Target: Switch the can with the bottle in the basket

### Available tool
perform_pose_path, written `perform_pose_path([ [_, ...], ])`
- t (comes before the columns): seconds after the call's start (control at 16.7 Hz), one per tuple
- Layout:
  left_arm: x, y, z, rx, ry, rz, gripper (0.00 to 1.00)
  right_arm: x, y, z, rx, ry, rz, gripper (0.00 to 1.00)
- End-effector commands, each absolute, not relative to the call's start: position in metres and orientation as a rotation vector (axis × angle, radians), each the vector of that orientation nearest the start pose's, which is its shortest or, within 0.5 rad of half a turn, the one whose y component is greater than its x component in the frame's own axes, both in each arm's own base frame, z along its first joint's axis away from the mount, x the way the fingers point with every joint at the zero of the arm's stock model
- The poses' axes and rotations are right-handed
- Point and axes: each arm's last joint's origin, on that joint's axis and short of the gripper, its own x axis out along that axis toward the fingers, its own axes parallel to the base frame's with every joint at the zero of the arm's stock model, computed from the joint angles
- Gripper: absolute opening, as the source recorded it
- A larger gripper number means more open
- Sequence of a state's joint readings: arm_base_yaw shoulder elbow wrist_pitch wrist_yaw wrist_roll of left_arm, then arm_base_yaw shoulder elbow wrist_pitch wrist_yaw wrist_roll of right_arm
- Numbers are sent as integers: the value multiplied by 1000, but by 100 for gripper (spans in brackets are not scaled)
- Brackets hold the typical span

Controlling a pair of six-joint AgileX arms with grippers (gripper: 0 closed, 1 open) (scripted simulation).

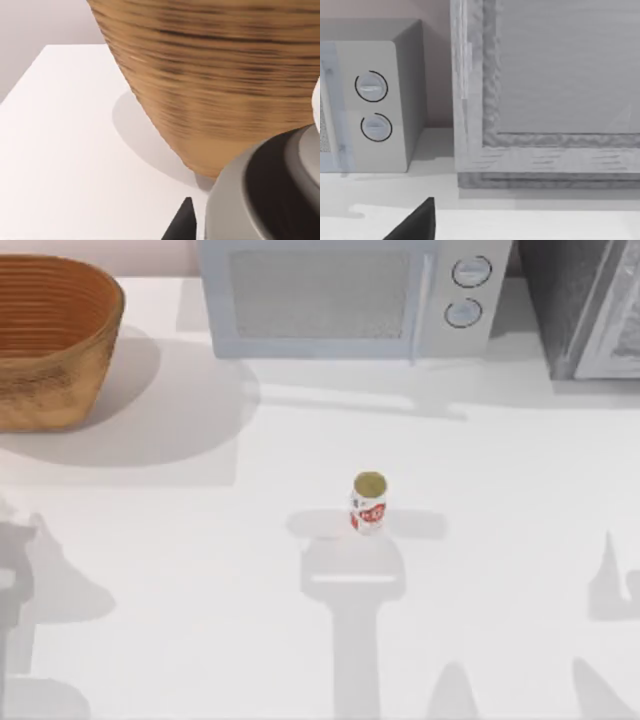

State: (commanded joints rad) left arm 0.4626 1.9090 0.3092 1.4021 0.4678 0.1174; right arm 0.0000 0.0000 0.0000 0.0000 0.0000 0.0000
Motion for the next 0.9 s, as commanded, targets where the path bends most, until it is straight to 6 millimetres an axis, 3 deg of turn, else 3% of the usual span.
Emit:
perform_pose_path([
  [0.18, 255, 127, 113, 55, 89, 74, 0, 106, -1, 160, 0, 0, 0, 100],
  [0.48, 292, 155, 188, 94, 12, 150, 0, 106, -1, 160, 0, 0, 0, 100],
  [0.66, 318, 146, 229, 75, 36, 127, 0, 106, -1, 160, 0, 0, 0, 100],
  [0.9, 348, 109, 274, 34, 119, 55, 0, 106, -1, 160, 0, 0, 0, 100],
])
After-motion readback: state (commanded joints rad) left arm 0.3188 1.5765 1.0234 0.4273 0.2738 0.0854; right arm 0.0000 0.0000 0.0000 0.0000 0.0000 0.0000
